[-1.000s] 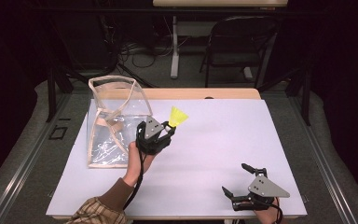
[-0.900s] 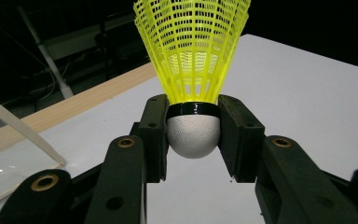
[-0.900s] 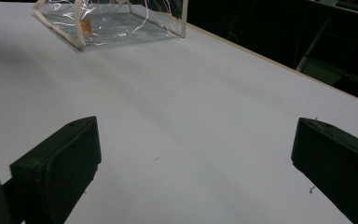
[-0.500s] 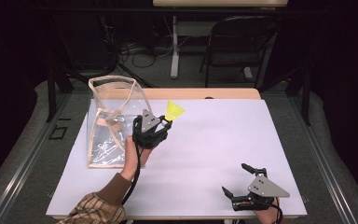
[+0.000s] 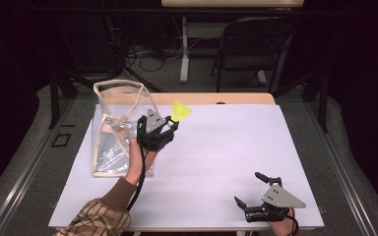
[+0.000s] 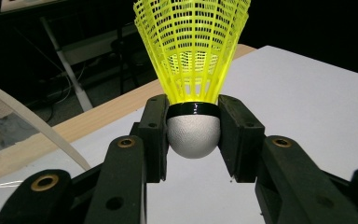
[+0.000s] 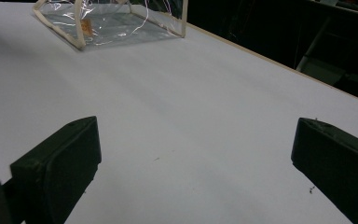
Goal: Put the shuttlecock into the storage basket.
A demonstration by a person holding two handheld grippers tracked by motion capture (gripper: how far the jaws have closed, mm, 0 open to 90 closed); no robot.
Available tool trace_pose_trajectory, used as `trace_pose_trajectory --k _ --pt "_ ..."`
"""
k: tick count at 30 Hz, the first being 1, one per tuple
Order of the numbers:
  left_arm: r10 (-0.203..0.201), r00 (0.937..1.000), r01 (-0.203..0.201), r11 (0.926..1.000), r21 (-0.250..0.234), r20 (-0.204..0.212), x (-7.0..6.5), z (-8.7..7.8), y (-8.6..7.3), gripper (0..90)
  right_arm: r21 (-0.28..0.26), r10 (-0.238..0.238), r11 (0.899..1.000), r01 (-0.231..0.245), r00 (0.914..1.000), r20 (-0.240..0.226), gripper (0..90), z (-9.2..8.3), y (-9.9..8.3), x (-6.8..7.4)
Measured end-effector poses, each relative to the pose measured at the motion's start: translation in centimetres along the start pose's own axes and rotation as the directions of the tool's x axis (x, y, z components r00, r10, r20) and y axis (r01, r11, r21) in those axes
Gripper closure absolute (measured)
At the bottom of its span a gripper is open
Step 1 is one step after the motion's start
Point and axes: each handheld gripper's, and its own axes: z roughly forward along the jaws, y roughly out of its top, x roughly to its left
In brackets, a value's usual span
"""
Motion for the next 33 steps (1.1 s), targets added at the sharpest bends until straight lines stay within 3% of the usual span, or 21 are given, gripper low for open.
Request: trace_pose_trajectory --k 33 --pt "-0.017 0.9994 0.016 0.9998 -0.006 -0.03 2.5 0.4 1.8 64.7 0.001 0.0 1.0 0.0 1.0 -0.001 1.0 0.0 0.0 0.0"
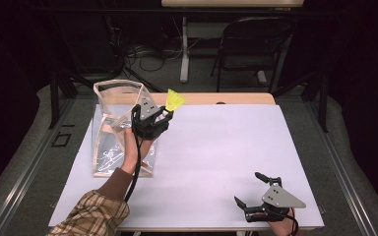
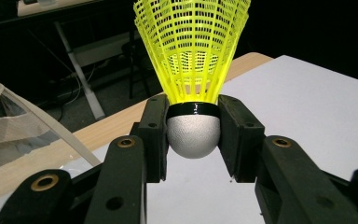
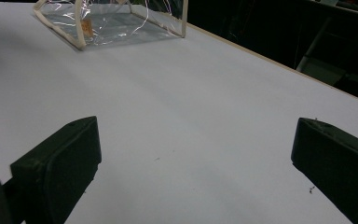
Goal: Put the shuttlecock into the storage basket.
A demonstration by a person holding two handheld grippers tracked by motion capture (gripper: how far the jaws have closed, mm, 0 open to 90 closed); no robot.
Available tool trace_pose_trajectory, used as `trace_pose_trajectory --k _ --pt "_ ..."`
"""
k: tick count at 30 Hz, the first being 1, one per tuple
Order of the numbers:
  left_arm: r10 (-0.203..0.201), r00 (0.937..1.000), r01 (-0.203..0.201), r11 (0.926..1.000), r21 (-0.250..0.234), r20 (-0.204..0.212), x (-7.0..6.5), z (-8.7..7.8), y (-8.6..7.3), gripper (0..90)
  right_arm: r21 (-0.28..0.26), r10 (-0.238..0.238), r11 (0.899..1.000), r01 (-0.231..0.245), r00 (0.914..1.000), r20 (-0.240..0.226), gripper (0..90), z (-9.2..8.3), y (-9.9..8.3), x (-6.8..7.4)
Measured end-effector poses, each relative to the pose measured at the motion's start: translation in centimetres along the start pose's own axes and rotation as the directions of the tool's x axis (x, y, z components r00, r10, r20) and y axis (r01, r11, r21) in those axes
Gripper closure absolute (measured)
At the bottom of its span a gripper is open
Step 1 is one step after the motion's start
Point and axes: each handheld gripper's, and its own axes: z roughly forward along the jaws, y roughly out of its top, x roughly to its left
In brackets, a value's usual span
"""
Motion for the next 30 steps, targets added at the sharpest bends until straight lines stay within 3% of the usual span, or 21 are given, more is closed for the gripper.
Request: trace_pose_trajectory --k 30 --pt "-0.005 0.9991 0.004 1.0 -0.007 -0.042 2.2 -0.1 2.1 64.7 0.0 -0.001 1.0 0.001 1.0 -0.001 1.1 0.0 0.0 0.0"
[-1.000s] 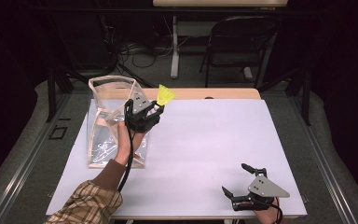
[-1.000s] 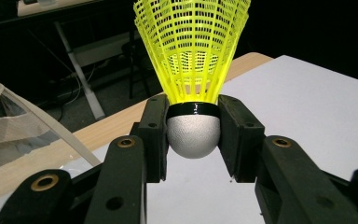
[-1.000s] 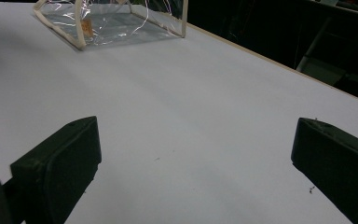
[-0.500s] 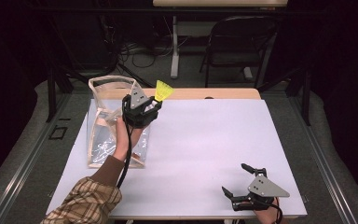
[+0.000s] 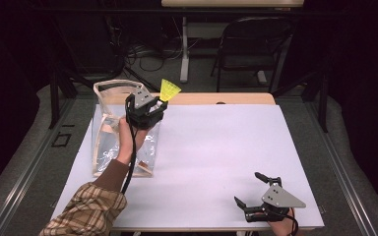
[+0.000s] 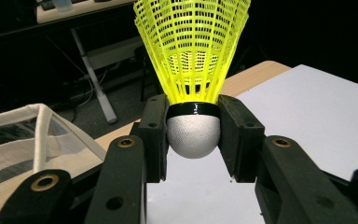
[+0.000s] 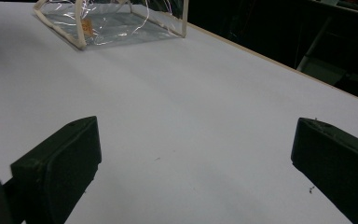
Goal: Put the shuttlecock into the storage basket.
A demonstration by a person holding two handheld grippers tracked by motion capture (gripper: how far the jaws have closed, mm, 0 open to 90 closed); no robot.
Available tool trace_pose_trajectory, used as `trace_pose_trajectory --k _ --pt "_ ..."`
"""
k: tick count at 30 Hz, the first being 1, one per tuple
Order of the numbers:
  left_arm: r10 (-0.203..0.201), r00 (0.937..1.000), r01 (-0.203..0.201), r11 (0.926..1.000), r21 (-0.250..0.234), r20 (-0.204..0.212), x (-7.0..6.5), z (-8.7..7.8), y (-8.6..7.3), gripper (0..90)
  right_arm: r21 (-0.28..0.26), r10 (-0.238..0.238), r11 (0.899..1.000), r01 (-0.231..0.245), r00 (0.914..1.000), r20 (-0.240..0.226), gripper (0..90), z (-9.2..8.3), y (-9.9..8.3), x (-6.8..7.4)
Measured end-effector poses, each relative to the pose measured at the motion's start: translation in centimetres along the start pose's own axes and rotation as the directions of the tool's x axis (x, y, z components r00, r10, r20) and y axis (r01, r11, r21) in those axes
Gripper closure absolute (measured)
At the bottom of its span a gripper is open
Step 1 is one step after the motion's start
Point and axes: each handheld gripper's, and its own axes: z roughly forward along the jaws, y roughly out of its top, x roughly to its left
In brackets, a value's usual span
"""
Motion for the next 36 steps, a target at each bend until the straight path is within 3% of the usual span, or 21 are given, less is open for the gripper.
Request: trace_pose_trajectory --k 36 --pt "-0.016 0.9986 0.014 0.9991 -0.041 -0.049 2.7 -1.5 2.3 64.7 0.003 -0.001 1.0 0.001 1.0 0.0 1.1 0.0 0.0 0.0"
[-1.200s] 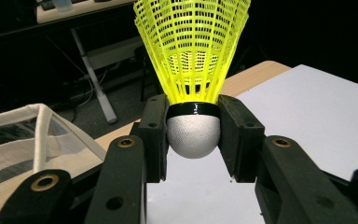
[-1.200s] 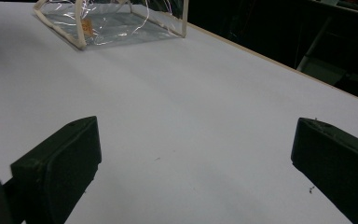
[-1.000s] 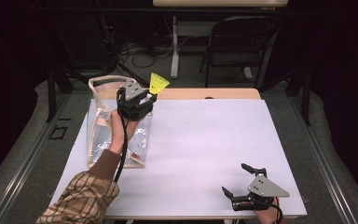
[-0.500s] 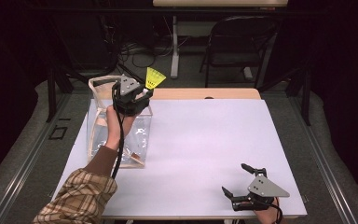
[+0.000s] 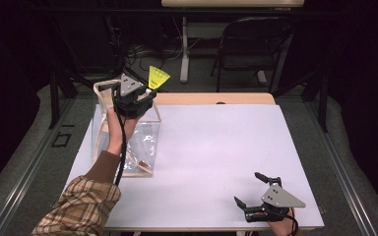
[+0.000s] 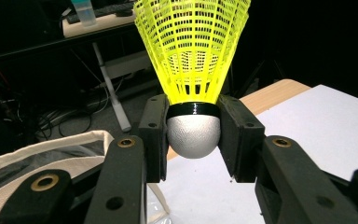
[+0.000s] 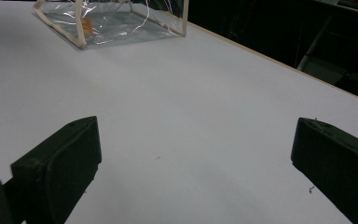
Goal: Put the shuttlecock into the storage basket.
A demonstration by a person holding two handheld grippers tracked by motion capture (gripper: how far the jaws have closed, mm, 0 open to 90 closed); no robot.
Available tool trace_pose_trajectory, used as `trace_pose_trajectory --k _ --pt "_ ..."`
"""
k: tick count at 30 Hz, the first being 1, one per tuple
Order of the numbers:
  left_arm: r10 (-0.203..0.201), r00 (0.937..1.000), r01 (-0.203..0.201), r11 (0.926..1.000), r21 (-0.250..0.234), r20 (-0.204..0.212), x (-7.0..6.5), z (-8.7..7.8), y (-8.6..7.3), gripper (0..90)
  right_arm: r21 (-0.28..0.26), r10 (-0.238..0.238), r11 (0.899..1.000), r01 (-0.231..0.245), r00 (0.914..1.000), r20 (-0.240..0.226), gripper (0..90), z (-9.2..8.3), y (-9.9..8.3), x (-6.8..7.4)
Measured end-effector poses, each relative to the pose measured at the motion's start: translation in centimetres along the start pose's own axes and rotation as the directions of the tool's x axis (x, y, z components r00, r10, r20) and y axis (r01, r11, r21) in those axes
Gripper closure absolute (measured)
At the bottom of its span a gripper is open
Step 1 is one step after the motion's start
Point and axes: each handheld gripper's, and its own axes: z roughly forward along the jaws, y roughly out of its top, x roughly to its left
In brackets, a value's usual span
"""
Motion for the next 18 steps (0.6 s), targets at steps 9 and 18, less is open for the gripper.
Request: trace_pose_trajectory --k 9,18 --pt "-0.009 0.9998 0.009 0.9999 -0.008 -0.016 0.8 -0.4 0.1 64.7 0.002 -0.001 1.0 0.001 1.0 -0.001 1.2 0.0 0.0 0.0" --pt "-0.021 0.9991 0.021 0.9997 -0.016 -0.036 1.6 -0.8 0.2 64.7 0.002 -0.001 1.0 0.001 1.0 -0.001 1.2 0.0 0.0 0.0"
